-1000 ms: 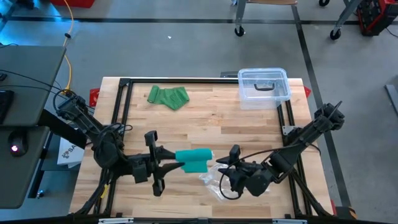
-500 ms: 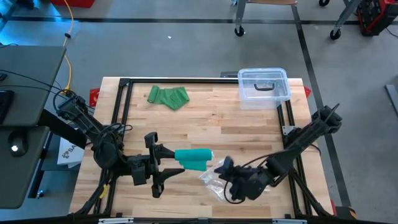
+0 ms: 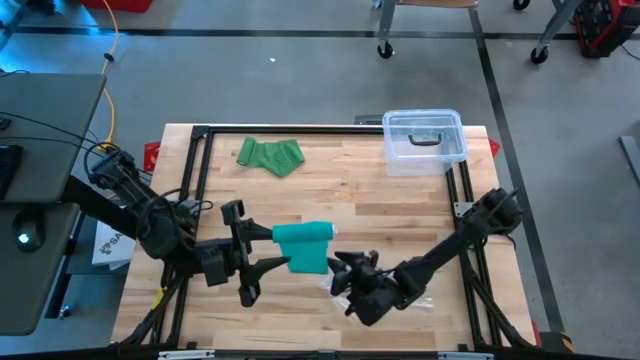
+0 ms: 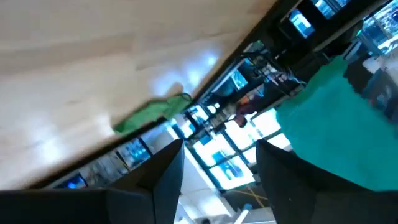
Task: Roll bandage
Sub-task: Roll the blue bandage
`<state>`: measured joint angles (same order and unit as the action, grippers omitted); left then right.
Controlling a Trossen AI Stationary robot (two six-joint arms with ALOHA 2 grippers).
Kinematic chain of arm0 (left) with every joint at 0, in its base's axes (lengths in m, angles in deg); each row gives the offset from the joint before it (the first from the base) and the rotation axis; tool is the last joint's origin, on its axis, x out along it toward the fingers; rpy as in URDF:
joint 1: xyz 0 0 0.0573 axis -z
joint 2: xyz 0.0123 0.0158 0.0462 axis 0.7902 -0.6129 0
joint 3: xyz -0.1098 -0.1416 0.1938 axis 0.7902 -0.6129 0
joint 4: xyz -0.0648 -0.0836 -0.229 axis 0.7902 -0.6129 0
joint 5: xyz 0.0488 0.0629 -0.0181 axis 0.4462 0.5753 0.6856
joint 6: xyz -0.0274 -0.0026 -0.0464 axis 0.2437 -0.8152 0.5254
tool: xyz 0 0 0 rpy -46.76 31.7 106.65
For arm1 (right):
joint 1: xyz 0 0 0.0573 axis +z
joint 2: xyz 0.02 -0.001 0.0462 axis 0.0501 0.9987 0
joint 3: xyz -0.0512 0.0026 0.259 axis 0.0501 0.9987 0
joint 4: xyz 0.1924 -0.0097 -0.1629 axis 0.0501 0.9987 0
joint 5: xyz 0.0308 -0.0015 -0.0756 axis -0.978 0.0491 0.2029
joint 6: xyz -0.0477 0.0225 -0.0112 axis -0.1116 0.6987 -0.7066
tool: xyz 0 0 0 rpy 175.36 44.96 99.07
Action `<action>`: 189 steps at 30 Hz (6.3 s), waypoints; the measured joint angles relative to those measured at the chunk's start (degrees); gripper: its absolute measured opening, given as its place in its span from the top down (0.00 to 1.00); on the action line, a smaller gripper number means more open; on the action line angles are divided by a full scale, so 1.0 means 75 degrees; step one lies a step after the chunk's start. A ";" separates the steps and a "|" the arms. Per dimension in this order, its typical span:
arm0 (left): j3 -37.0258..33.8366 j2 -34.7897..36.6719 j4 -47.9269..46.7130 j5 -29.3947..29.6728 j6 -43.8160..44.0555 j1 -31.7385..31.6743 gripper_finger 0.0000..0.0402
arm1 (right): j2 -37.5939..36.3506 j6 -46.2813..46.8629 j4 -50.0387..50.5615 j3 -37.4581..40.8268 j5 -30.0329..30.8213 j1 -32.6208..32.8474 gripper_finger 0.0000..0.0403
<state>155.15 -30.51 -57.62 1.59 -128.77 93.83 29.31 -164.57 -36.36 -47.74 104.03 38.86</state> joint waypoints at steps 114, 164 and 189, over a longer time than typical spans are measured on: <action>-0.0006 0.0277 -0.0047 0.0367 -0.0117 -0.0211 0.54 | -0.1848 1.3191 -0.6155 0.3756 -0.8273 -0.2778 0.38; 0.0032 0.0277 0.0364 0.0343 -0.0406 -0.0548 0.54 | -0.2113 -0.4462 -0.4170 0.2658 -0.3995 -0.2065 0.38; 0.0032 0.0277 0.0305 0.0220 0.0008 -0.0548 0.54 | -0.2110 -0.3829 -0.4805 0.2658 -0.5558 -0.2159 0.91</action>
<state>155.39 -28.44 -55.33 3.24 -128.71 89.72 13.49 -193.28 -72.39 -27.80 62.35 22.66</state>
